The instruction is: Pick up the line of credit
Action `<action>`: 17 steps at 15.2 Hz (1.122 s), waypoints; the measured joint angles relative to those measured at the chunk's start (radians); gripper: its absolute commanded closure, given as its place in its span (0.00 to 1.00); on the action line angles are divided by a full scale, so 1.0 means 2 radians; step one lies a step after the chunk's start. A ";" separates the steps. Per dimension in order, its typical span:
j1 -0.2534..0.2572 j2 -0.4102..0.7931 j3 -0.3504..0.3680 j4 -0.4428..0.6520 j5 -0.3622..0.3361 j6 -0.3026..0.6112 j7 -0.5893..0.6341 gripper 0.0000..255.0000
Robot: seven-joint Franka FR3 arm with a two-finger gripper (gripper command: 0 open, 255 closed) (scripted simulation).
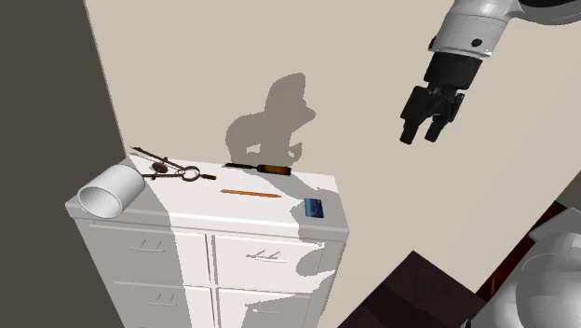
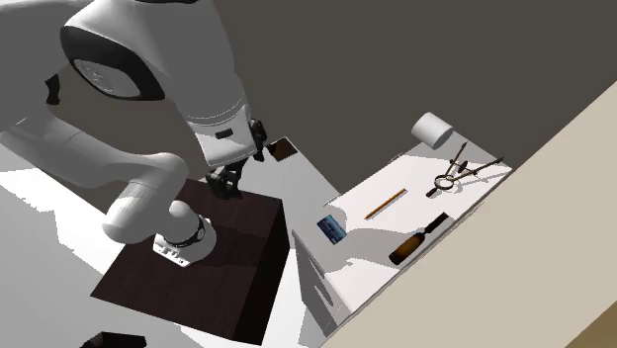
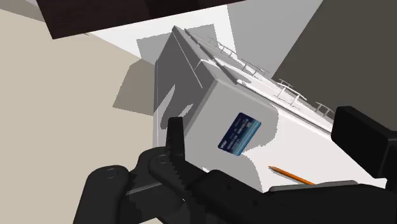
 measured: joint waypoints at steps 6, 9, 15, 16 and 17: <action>-0.011 -0.018 0.045 -0.077 0.003 0.102 0.055 0.00; -0.020 -0.023 0.082 -0.125 0.004 0.177 0.099 0.00; -0.053 0.022 0.168 -0.186 -0.007 0.341 0.203 0.00; -0.063 0.032 0.184 -0.192 -0.013 0.367 0.223 0.00; -0.074 0.046 0.201 -0.198 -0.020 0.395 0.243 0.00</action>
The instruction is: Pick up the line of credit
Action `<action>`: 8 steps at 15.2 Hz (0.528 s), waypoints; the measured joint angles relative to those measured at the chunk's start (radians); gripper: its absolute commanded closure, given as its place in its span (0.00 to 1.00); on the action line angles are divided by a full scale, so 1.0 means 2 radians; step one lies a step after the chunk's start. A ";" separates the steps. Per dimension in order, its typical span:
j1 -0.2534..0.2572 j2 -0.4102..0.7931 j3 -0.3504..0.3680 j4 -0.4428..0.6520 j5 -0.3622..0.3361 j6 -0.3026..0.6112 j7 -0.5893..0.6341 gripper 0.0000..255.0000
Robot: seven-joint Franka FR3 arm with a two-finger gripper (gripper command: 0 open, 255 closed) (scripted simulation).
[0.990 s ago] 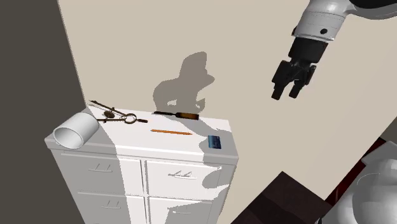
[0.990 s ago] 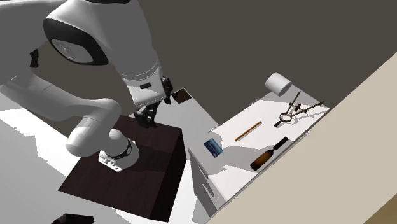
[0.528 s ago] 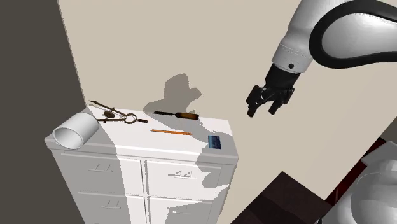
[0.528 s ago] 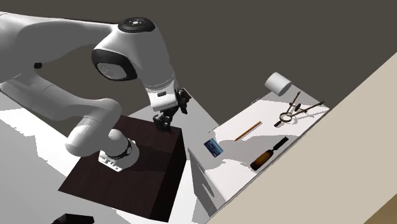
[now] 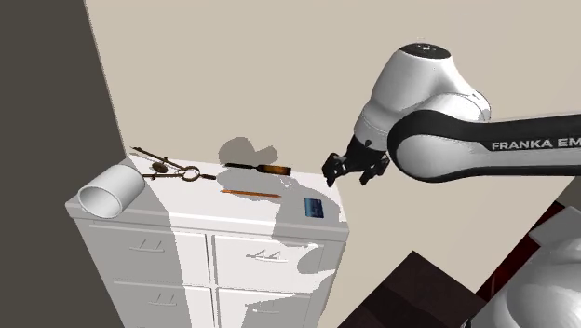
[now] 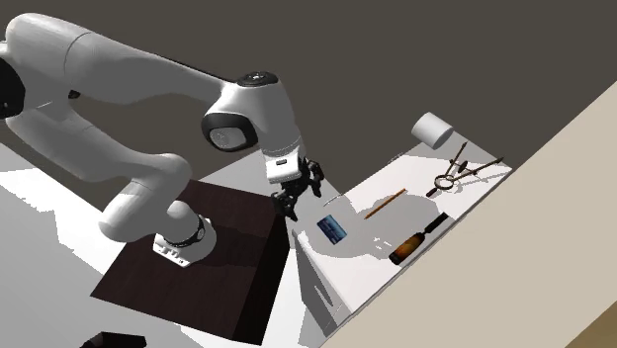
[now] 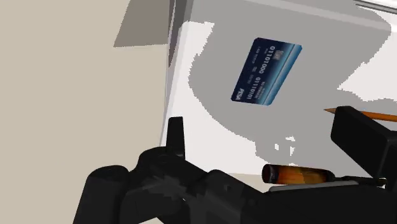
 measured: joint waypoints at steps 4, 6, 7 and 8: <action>-0.069 0.062 0.083 -0.002 -0.046 0.099 0.098 0.00; -0.120 0.091 0.135 0.000 -0.084 0.144 0.157 0.00; -0.154 0.108 0.167 0.008 -0.108 0.162 0.191 0.00; -0.190 0.121 0.203 0.014 -0.133 0.179 0.228 0.00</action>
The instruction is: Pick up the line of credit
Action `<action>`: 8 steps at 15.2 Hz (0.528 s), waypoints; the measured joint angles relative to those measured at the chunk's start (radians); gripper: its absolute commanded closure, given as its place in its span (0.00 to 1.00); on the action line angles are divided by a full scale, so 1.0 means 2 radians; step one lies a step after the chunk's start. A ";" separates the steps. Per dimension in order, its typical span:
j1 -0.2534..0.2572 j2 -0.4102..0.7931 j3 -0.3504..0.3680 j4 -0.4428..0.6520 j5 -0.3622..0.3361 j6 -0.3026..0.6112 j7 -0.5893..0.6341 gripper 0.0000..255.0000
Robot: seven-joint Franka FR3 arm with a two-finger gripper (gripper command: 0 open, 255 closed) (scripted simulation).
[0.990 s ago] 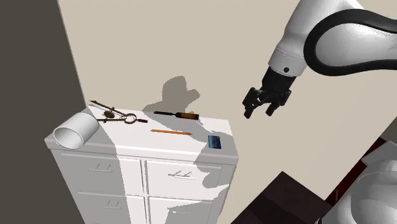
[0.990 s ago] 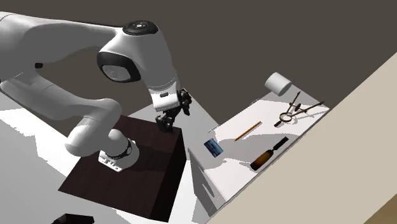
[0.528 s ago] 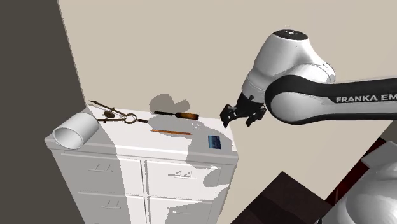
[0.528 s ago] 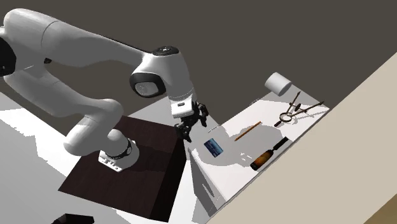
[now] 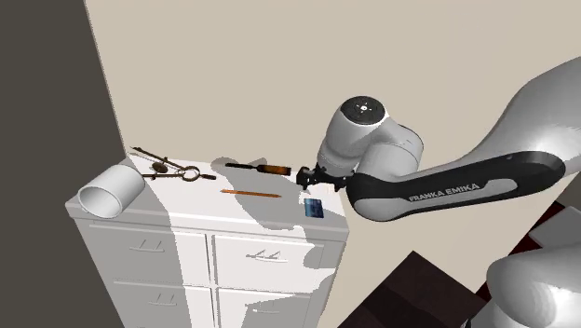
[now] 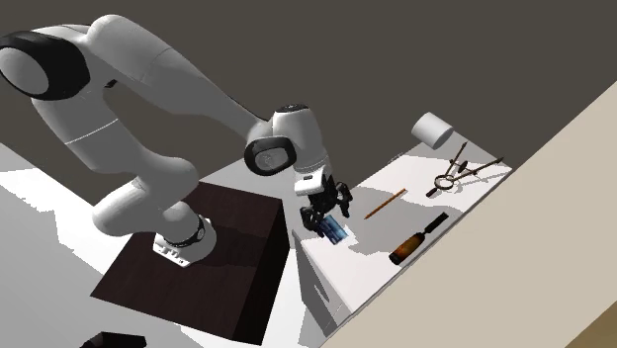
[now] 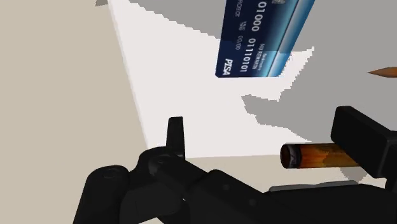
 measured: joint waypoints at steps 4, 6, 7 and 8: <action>-0.072 0.026 0.066 0.007 -0.049 0.035 0.064 0.00; -0.097 0.036 0.090 0.007 -0.066 0.047 0.083 0.00; -0.108 0.039 0.100 0.004 -0.074 0.055 0.091 0.00; -0.122 0.044 0.113 0.002 -0.083 0.063 0.100 0.00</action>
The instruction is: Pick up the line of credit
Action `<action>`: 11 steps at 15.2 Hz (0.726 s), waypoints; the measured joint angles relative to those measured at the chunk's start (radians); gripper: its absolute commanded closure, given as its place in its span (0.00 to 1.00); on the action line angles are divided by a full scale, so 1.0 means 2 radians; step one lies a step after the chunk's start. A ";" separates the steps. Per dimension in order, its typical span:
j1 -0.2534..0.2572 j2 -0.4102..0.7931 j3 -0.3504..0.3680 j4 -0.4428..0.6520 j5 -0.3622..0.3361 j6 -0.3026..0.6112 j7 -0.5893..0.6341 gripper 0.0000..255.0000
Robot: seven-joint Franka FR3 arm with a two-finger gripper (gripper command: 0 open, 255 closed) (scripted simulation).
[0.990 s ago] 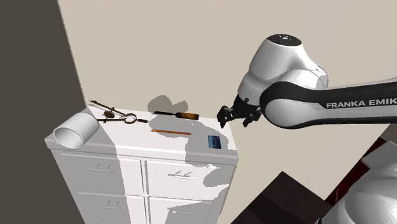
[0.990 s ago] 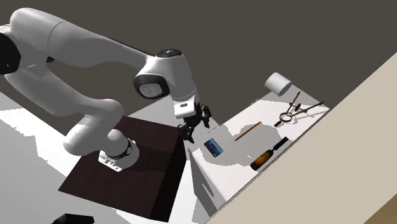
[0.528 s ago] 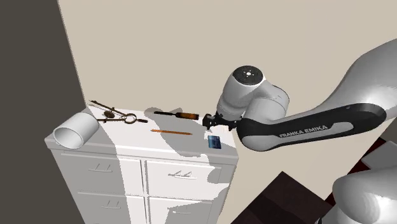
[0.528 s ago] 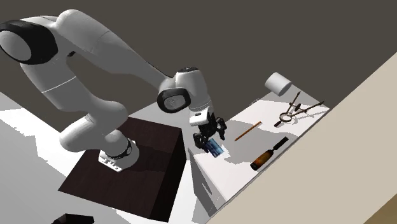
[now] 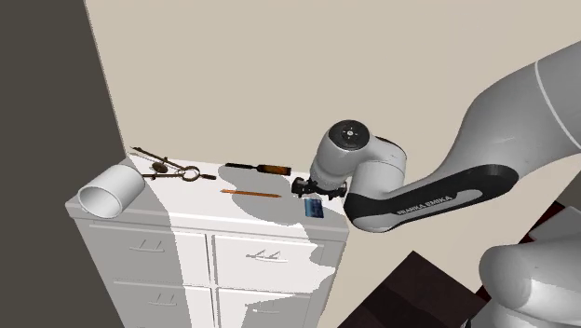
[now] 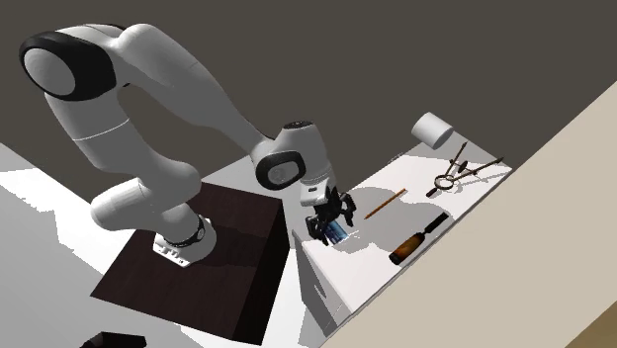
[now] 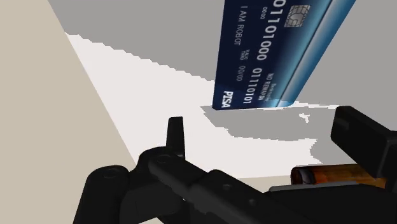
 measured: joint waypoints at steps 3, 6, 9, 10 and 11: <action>-0.015 0.005 0.017 0.001 -0.009 0.006 0.012 1.00; -0.017 0.005 0.019 0.000 -0.011 0.007 0.013 1.00; -0.018 0.005 0.019 0.000 -0.011 0.007 0.014 1.00; -0.018 0.005 0.019 0.000 -0.011 0.007 0.014 1.00; -0.018 0.005 0.019 0.000 -0.011 0.007 0.014 1.00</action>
